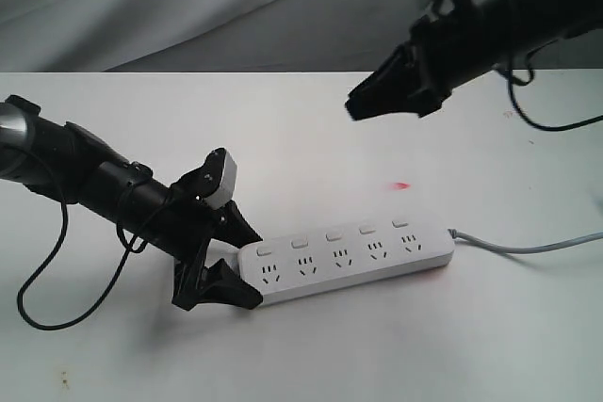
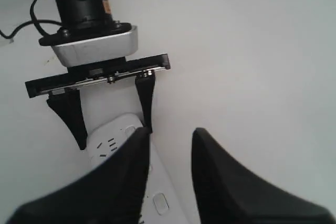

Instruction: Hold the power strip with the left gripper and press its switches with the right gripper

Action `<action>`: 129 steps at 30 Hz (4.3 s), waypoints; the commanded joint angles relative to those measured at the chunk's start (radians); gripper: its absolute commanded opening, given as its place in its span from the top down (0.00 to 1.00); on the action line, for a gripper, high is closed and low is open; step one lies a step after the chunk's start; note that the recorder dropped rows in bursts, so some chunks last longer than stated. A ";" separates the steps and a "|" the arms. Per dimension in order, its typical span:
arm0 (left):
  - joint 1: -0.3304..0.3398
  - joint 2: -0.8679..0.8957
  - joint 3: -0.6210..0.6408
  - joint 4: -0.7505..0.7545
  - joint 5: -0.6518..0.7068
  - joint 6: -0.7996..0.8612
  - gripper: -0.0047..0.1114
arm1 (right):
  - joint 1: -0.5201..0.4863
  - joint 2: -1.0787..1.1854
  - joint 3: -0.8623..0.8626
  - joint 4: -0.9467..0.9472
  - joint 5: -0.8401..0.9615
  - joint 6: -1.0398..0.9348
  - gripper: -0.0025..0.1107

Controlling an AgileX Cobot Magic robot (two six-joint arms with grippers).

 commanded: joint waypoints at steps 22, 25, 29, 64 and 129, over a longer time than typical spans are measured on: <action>-0.006 0.001 0.004 0.001 -0.017 -0.001 0.70 | 0.242 0.199 -0.006 -0.068 -0.202 -0.089 0.48; -0.006 0.001 0.004 0.001 -0.017 -0.001 0.70 | 0.283 0.199 -0.006 -0.093 -0.269 -0.116 0.48; -0.006 0.001 0.004 0.001 -0.017 -0.001 0.70 | 0.316 0.207 -0.006 -0.112 -0.302 -0.140 0.48; -0.006 0.001 0.004 0.001 -0.017 -0.001 0.70 | 0.322 0.254 -0.006 -0.104 -0.328 -0.140 0.48; -0.006 0.001 0.004 0.001 -0.017 -0.001 0.70 | 0.271 0.199 0.090 -0.215 -0.380 -0.118 0.48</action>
